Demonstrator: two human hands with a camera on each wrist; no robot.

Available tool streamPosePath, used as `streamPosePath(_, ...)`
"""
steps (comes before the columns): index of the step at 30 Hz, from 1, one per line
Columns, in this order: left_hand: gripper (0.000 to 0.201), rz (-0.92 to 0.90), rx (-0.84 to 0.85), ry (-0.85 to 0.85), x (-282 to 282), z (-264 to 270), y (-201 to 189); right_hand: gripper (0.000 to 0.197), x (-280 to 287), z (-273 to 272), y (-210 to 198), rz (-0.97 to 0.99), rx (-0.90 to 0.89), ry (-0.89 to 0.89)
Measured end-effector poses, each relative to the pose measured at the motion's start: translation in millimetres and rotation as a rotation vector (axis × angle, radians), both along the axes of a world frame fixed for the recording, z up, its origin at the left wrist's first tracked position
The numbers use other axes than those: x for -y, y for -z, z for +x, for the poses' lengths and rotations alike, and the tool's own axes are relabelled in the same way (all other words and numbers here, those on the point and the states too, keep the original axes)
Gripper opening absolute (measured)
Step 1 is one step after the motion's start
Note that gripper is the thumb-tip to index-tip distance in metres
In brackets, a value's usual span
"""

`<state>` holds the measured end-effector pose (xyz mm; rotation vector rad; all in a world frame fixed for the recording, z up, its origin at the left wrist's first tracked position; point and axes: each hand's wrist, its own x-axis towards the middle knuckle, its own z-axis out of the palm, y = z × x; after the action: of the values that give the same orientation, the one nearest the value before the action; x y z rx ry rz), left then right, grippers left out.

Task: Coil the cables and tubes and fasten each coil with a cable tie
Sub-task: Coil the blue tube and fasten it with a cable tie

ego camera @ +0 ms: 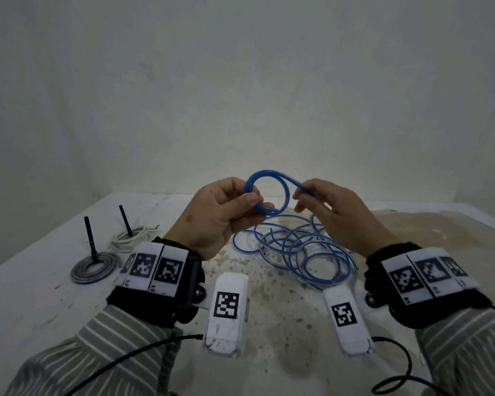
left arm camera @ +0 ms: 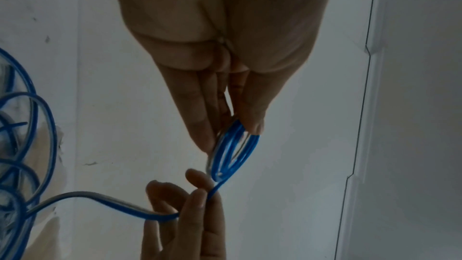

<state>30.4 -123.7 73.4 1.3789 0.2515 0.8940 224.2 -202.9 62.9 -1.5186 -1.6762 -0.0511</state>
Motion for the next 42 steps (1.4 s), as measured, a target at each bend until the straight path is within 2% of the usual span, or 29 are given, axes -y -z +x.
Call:
streamPosePath(4,0.007,-0.044,0.086,-0.015,-5.7,-4.7,-4.2,0.017,-5.8,5.9,2.9,-0.069,-0.068,-0.017)
streamPosePath(10,0.015,-0.126,0.169,-0.026,-8.7,-3.2,-6.8,0.033,-7.2,-13.7,-2.4,0.006,-0.135,-0.084)
streamPosePath(16,0.013,-0.206,0.210,-0.110,-7.0,9.6,-2.3,0.029,-16.0,-32.8,-5.5,-0.089,-0.515,-0.245)
streamPosePath(21,0.012,-0.204,0.104,-0.223,-6.4,15.9,8.2,0.032,-16.5,-47.7,-6.7,-0.111,-0.630,-0.316)
streamPosePath(24,0.013,-0.169,0.061,-0.226,-5.1,16.4,15.7,0.030,-17.6,-44.2,-9.1,-0.045,-0.643,-0.247)
streamPosePath(27,0.013,-0.183,0.125,-0.221,-5.3,13.8,17.9,0.034,-18.5,-33.1,-10.4,-0.017,-0.639,-0.143)
streamPosePath(30,0.011,-0.193,0.155,-0.224,-5.7,12.0,16.5,0.035,-15.9,-26.1,-8.5,-0.013,-0.560,-0.048)
streamPosePath(34,0.011,-0.128,0.094,-0.225,-1.4,15.0,16.2,0.047,-12.7,-33.0,-10.2,-0.030,-0.672,-0.180)
streamPosePath(35,0.011,-0.120,0.083,-0.219,-0.9,15.2,16.2,0.045,-12.6,-34.2,-11.2,-0.034,-0.692,-0.209)
streamPosePath(38,0.011,-0.118,0.074,-0.195,-1.7,13.3,16.3,0.023,-10.7,-35.6,-15.0,0.008,-0.664,-0.225)
streamPosePath(42,0.009,-0.112,0.065,-0.177,0.4,13.5,17.7,0.020,-8.4,-34.0,-17.8,0.066,-0.641,-0.227)
